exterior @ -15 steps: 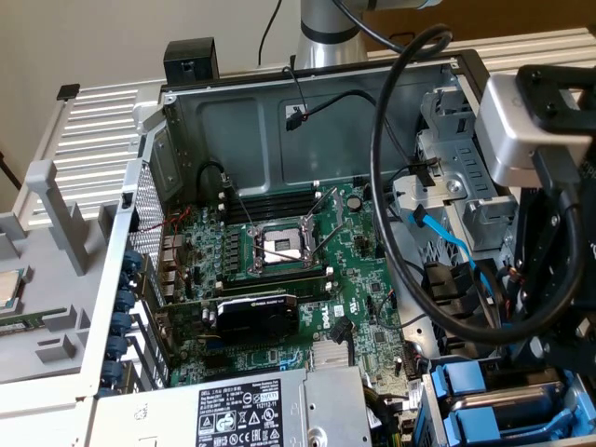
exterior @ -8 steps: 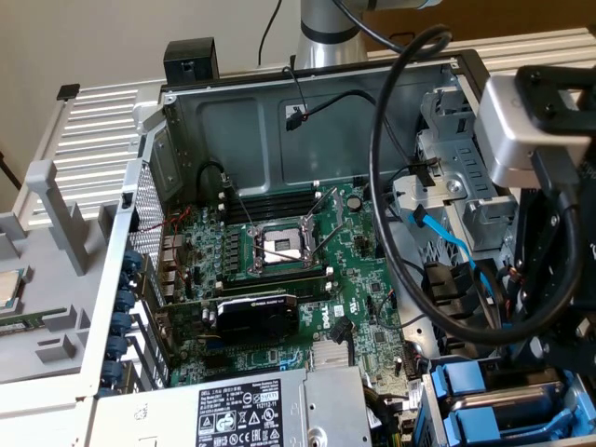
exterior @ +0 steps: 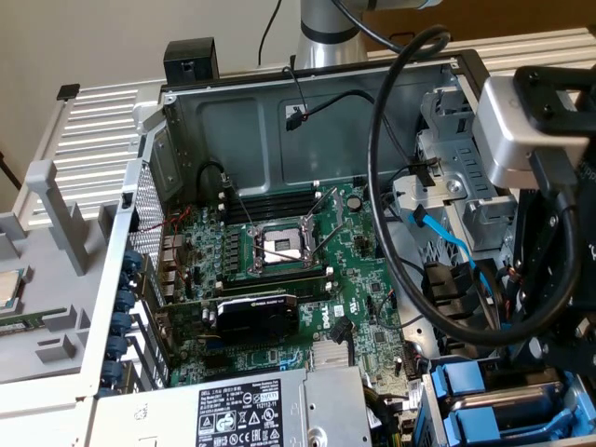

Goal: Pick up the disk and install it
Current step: 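Insert the second disk wire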

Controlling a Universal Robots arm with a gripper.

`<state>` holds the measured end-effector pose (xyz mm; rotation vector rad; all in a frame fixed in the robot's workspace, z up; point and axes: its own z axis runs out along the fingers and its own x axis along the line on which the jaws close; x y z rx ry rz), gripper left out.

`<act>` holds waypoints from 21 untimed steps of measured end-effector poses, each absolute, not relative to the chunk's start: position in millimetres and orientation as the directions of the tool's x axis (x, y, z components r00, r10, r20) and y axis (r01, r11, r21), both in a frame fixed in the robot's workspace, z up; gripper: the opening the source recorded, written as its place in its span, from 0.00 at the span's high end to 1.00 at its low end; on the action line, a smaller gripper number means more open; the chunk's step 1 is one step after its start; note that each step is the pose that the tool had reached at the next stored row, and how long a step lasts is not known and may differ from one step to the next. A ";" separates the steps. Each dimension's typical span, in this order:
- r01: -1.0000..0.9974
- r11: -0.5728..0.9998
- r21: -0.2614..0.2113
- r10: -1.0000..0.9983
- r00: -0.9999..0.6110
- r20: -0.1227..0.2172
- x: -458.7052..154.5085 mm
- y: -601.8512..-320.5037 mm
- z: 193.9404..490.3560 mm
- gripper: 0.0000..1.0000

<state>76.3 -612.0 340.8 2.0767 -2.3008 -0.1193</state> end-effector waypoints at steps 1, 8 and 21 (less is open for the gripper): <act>-0.991 0.101 0.084 -0.994 -0.103 -0.022 76.3 -612.0 340.8 0.84; -0.992 0.101 0.080 -0.994 -0.103 -0.022 76.2 -612.2 340.7 0.84; -0.993 0.101 0.065 -0.994 -0.103 -0.024 72.8 -612.6 340.5 0.84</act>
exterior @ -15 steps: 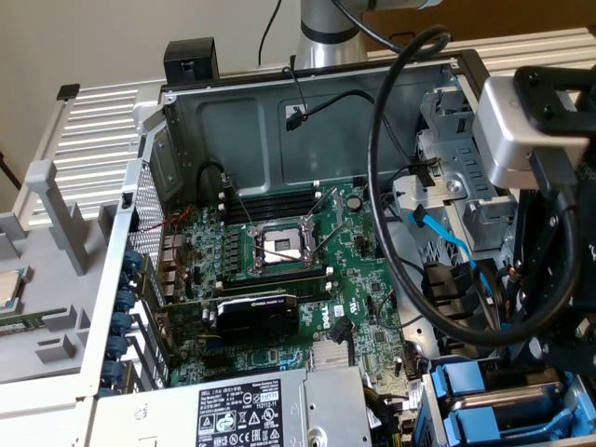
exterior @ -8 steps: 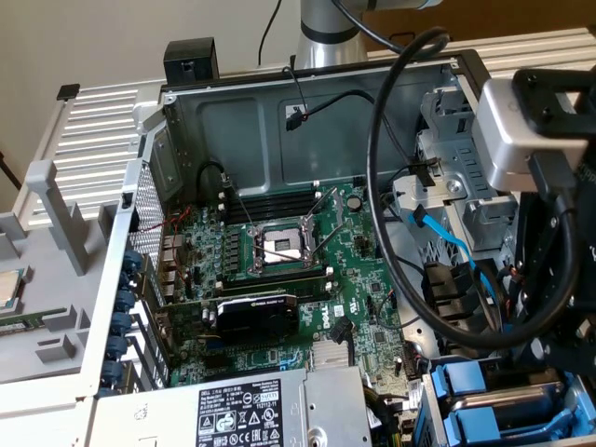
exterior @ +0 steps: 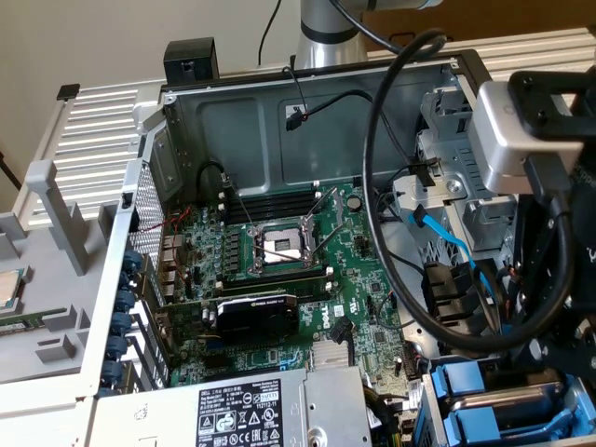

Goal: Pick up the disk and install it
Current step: 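Insert the second disk wire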

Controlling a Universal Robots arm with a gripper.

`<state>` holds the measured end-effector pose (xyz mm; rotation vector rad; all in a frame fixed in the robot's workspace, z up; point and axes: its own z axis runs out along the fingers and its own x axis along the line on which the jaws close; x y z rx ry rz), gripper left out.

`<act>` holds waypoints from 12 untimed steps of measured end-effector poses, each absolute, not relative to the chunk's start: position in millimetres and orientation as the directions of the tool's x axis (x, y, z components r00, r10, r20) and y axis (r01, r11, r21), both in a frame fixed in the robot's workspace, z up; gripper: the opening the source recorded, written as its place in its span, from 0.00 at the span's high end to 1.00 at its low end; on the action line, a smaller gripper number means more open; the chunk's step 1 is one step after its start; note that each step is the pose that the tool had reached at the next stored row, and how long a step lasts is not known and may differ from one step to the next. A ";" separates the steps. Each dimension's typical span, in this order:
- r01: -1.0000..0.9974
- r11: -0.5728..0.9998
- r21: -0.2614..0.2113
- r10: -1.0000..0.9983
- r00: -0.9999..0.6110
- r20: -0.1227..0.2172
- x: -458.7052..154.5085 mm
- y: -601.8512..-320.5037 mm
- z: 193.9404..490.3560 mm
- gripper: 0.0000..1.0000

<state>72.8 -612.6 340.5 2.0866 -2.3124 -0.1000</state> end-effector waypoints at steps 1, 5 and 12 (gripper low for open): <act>-0.993 0.101 0.065 -0.994 -0.103 -0.024 72.7 -612.6 340.5 0.84; -0.993 0.101 0.064 -0.994 -0.103 -0.024 72.5 -612.6 340.6 0.84; -0.993 0.101 0.058 -0.994 -0.103 -0.025 70.9 -612.7 340.6 0.84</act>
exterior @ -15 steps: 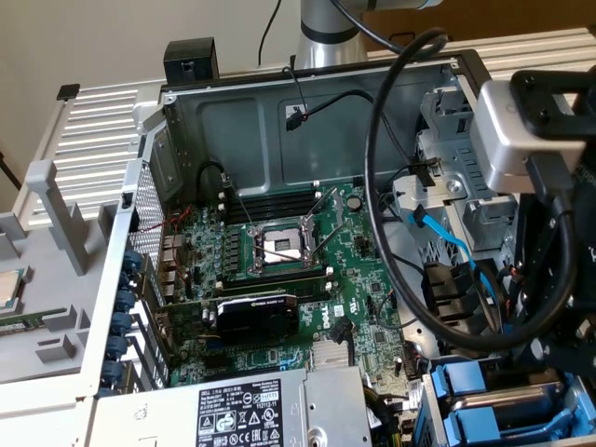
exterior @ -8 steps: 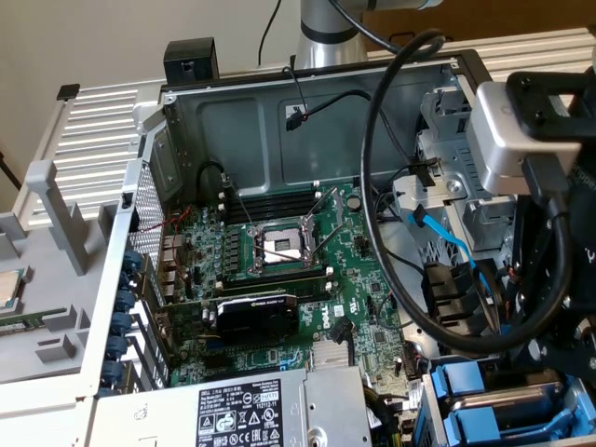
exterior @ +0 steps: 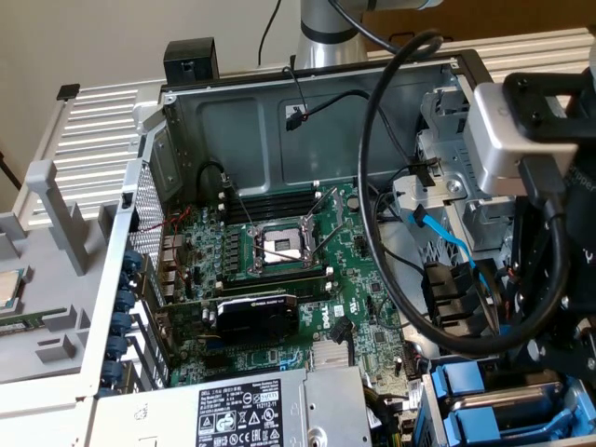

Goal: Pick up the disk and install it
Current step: 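Insert the second disk wire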

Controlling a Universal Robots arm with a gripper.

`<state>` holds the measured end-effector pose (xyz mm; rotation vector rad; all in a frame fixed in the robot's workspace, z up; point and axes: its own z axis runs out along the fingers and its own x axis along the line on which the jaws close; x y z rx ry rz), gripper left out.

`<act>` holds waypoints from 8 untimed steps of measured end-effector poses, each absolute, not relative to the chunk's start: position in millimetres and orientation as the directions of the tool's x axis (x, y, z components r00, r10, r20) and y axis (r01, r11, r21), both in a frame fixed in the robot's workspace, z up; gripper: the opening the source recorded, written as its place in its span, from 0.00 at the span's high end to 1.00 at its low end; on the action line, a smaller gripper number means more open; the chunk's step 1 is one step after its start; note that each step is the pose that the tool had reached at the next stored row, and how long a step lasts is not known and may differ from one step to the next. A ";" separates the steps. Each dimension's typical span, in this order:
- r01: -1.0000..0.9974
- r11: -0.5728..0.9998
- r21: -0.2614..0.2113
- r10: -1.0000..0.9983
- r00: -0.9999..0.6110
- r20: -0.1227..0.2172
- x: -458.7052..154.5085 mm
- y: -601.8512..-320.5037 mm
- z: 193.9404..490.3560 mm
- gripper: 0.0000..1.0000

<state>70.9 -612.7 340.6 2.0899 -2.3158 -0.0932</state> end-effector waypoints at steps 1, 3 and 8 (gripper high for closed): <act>-0.993 0.101 0.058 -0.994 -0.103 -0.025 70.9 -612.7 340.5 0.84; -0.993 0.101 0.056 -0.994 -0.103 -0.025 70.9 -612.7 340.6 0.84; -0.994 0.101 0.051 -0.994 -0.103 -0.025 70.6 -612.8 340.6 0.84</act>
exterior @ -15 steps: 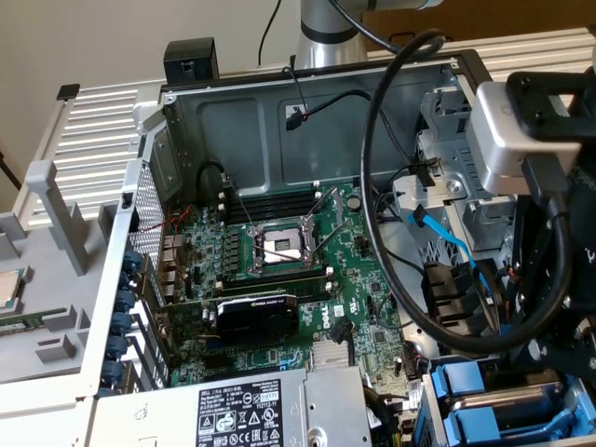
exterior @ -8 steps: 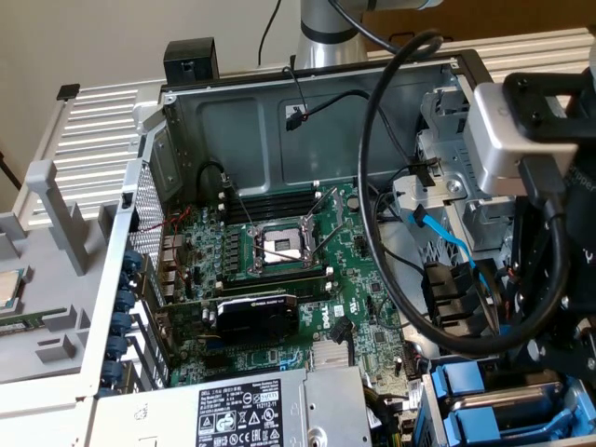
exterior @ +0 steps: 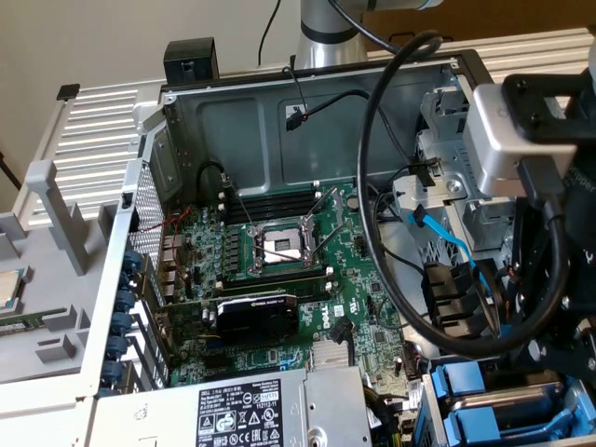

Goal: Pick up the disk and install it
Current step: 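Insert the second disk wire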

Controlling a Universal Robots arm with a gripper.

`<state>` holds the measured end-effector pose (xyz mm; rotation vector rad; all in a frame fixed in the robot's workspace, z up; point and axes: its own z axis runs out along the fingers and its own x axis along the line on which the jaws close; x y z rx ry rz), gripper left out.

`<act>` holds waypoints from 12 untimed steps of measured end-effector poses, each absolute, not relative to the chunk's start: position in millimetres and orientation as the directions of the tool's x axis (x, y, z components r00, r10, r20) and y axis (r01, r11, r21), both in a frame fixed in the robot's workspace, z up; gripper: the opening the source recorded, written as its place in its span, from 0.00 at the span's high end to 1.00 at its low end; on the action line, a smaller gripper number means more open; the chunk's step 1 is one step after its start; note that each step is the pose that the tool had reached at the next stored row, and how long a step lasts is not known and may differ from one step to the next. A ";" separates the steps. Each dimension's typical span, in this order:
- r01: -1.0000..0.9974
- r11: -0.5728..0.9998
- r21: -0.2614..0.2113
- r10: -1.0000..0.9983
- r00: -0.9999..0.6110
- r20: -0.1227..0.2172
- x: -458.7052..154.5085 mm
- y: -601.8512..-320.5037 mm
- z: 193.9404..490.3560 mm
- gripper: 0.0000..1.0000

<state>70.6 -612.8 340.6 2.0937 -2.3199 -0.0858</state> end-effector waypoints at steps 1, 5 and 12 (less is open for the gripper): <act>-0.994 0.101 0.050 -0.994 -0.103 -0.025 70.4 -612.9 340.5 0.84; -0.994 0.102 0.049 -0.994 -0.103 -0.026 69.6 -613.0 340.5 0.84; -0.994 0.102 0.044 -0.994 -0.103 -0.026 68.5 -613.1 340.4 0.84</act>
